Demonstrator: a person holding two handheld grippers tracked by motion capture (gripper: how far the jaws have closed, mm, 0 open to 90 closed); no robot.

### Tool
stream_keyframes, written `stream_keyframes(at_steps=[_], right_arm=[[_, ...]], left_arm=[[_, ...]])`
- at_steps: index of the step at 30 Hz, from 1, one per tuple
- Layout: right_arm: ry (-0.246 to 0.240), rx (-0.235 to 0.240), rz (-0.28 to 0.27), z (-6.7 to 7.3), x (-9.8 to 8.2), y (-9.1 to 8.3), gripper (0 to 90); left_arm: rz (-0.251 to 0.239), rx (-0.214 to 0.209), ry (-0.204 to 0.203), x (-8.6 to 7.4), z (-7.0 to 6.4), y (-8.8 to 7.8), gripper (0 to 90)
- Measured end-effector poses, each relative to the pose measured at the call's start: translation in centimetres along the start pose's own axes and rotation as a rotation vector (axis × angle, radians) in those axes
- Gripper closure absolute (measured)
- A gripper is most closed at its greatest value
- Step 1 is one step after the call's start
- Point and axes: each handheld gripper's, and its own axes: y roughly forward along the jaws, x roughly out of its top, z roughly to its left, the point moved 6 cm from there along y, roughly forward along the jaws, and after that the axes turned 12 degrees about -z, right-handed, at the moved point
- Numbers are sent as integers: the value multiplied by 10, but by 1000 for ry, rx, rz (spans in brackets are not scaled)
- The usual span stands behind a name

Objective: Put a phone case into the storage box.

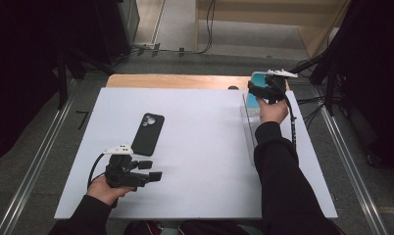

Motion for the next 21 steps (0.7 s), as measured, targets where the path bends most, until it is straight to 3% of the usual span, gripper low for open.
stream_keyframes(at_steps=[8, 11, 18, 21], right_arm=[[1, -27, 14, -1, -7, 10, 141], [18, -25, 13, -3, -9, 12, 139], [-17, -16, 30, -1, -14, 17, 137], [-8, -4, 32, 1, -16, 18, 132]], left_arm=[[0, -5, -1, 0, 0, 1, 295], [4, -5, -1, 0, -1, 2, 295], [5, -6, -1, 0, -1, 2, 295], [4, -8, 0, 0, -1, 3, 295]])
